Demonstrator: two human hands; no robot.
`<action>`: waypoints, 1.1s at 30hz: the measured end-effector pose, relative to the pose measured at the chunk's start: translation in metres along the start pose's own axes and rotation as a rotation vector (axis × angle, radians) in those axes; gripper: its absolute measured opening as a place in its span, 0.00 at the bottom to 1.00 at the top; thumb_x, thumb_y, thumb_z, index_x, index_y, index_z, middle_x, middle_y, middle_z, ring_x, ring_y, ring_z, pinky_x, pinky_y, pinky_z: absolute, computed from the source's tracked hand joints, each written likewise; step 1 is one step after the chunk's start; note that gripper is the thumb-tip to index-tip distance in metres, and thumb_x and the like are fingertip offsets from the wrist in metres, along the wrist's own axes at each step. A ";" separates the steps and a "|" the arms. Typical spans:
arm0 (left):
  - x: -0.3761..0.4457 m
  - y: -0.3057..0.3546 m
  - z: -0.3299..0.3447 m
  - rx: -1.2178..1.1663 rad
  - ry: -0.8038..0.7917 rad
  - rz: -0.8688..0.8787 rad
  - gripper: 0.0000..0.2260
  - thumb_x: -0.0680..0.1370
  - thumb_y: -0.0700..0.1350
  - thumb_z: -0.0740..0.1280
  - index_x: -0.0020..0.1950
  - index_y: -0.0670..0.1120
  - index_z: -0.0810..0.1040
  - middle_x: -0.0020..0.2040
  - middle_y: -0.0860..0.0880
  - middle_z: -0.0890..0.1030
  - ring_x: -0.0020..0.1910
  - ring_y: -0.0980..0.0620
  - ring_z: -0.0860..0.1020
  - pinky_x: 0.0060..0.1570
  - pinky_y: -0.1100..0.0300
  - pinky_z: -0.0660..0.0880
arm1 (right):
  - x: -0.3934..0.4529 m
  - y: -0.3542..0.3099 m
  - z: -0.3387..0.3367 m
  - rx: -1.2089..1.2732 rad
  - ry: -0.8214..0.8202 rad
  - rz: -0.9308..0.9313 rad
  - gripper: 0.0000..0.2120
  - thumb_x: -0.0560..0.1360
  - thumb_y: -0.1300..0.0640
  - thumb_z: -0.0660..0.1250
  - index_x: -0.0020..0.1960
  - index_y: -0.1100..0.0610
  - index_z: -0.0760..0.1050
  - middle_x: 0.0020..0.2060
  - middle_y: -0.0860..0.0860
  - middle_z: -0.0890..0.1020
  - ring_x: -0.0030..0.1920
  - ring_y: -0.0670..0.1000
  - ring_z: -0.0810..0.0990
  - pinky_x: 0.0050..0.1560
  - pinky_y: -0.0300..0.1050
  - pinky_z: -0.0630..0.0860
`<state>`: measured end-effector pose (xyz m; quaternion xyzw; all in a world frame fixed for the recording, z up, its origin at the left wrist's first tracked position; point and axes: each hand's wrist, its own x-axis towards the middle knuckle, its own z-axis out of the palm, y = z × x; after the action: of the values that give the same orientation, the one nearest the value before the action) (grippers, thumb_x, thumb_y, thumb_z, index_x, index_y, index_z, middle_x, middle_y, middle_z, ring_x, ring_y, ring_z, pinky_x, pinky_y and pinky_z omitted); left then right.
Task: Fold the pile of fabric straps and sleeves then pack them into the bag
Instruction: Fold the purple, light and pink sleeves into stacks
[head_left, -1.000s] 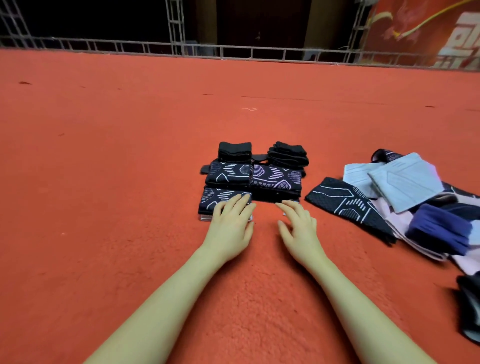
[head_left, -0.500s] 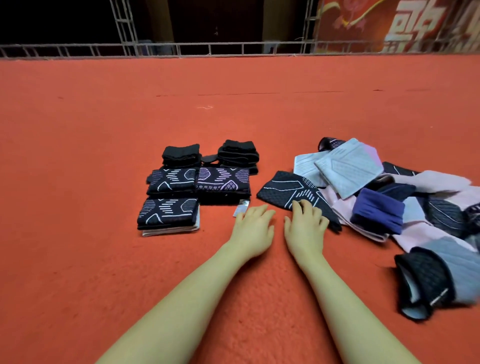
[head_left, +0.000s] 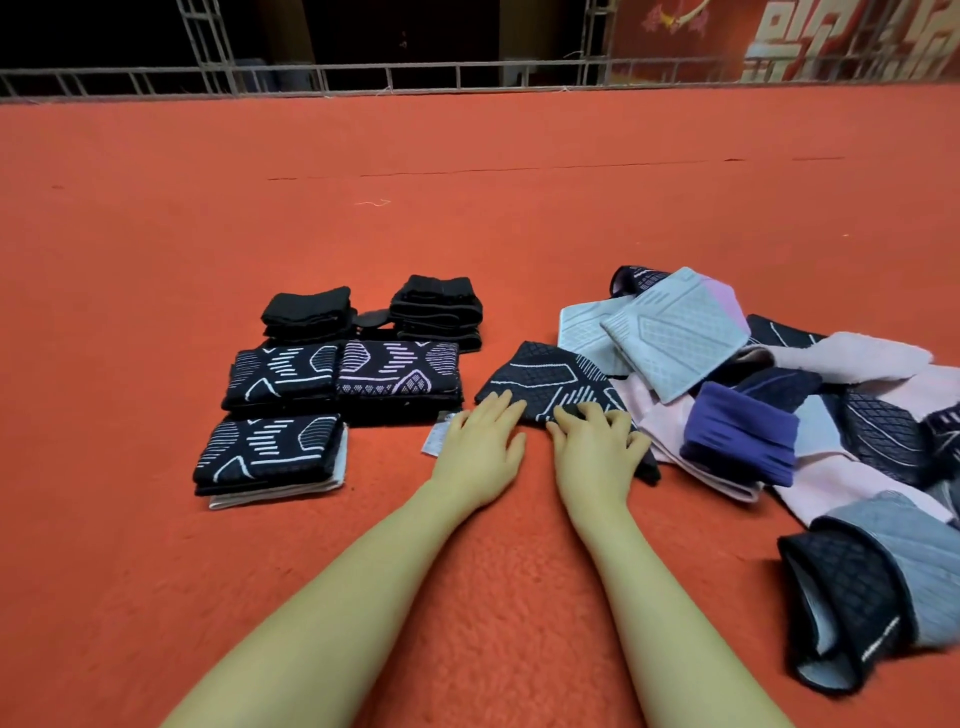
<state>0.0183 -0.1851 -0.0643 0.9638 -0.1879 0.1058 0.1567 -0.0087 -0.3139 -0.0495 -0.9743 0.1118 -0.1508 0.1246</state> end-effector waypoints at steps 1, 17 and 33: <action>0.002 -0.002 0.001 -0.017 0.039 0.014 0.21 0.82 0.49 0.56 0.75 0.47 0.64 0.76 0.49 0.62 0.75 0.52 0.57 0.70 0.54 0.52 | 0.001 0.001 0.002 0.024 0.013 -0.009 0.13 0.80 0.46 0.57 0.58 0.44 0.78 0.65 0.43 0.72 0.64 0.53 0.64 0.54 0.50 0.52; -0.054 0.006 -0.035 0.143 0.345 0.288 0.11 0.75 0.45 0.60 0.40 0.44 0.81 0.50 0.47 0.83 0.48 0.46 0.82 0.48 0.55 0.66 | -0.060 0.011 -0.016 0.340 0.077 -0.154 0.11 0.79 0.50 0.63 0.57 0.47 0.81 0.62 0.45 0.77 0.65 0.49 0.70 0.58 0.45 0.52; -0.167 0.001 -0.054 0.161 0.461 0.294 0.11 0.76 0.45 0.61 0.39 0.42 0.80 0.52 0.44 0.83 0.49 0.44 0.81 0.50 0.56 0.69 | -0.128 0.013 -0.023 0.351 0.057 -0.664 0.17 0.77 0.44 0.55 0.50 0.47 0.82 0.50 0.41 0.81 0.53 0.38 0.71 0.51 0.41 0.51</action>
<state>-0.1409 -0.1128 -0.0578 0.8861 -0.2763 0.3582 0.1010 -0.1371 -0.2979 -0.0658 -0.9167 -0.2341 -0.2268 0.2311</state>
